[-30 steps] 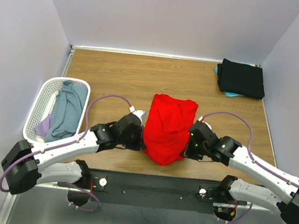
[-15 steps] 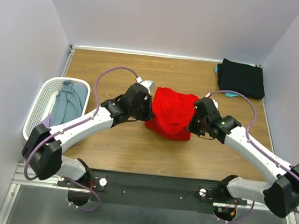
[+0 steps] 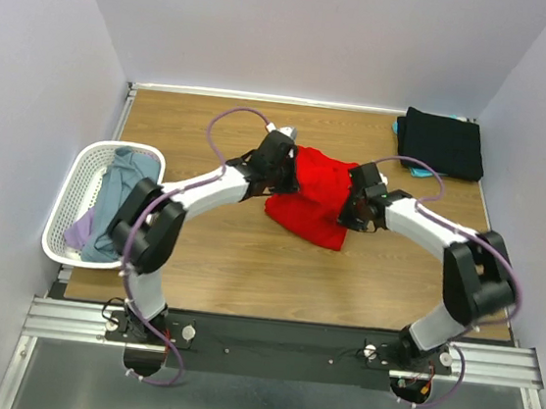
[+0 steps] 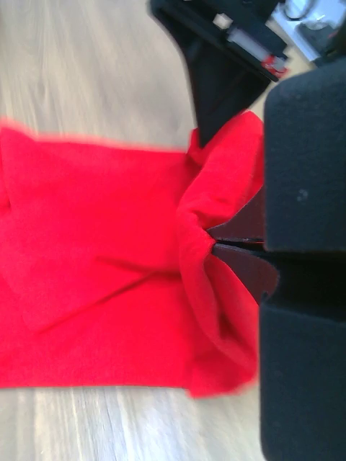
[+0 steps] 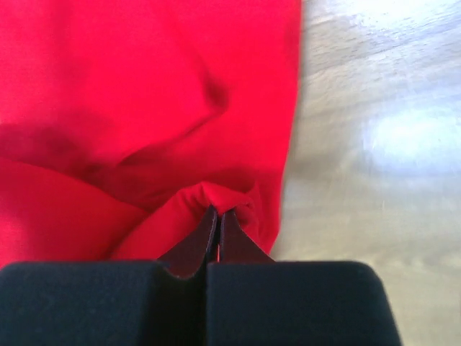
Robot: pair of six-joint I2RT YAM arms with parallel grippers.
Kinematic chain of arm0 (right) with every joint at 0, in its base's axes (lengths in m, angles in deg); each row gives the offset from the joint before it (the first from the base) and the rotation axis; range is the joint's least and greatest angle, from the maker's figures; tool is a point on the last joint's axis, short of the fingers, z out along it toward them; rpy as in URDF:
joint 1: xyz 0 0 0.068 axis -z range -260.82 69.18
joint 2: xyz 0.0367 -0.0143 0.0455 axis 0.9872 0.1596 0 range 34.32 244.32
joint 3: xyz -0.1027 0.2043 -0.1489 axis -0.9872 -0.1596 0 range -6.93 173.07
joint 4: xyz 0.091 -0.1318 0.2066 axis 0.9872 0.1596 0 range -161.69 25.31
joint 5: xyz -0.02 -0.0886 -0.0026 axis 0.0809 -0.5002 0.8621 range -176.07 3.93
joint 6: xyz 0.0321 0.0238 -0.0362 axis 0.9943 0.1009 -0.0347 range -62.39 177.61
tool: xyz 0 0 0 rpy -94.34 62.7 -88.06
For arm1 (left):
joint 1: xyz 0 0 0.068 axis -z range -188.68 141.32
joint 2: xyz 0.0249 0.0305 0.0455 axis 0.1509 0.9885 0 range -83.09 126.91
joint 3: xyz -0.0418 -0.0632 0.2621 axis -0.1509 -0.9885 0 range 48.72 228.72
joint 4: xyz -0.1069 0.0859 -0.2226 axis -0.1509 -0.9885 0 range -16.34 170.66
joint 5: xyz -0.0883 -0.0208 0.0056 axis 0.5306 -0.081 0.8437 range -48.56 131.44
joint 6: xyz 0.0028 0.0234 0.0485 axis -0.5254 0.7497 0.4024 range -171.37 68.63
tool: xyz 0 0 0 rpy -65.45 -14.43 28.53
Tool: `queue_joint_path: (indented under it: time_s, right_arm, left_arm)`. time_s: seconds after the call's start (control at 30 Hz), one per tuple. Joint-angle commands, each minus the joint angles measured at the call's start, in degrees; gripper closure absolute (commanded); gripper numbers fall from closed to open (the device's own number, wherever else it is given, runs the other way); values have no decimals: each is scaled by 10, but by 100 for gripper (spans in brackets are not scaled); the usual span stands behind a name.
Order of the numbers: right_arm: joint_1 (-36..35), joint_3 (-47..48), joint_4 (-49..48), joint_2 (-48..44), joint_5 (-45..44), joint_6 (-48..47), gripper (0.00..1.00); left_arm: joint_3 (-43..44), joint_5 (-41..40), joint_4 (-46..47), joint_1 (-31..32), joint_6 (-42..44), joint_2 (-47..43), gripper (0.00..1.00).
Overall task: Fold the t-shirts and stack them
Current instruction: Fold the tshirt
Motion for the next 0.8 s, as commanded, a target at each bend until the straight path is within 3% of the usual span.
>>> queue_joint_path:
  time_s: [0.0, 0.17, 0.27, 0.33, 0.6, 0.77]
  right_arm:
    - [14, 32, -65, 99, 16, -17, 99]
    - [20, 97, -70, 212, 22, -31, 100]
    - [19, 69, -78, 214, 35, -28, 100]
    - [19, 40, -92, 203, 41, -22, 100]
    - [-19, -137, -118, 51, 73, 15, 100]
    - [-129, -212, -98, -56, 65, 91, 100]
  left_arm:
    - [40, 12, 54, -6, -53, 100, 100]
    - [106, 9, 34, -10, -64, 199, 100]
    - [68, 14, 29, -8, -83, 202, 100]
    - [-10, 19, 62, -5, -106, 175, 100]
    - [-248, 33, 131, 47, -163, 35, 100]
    - [-327, 28, 115, 115, -196, -46, 100]
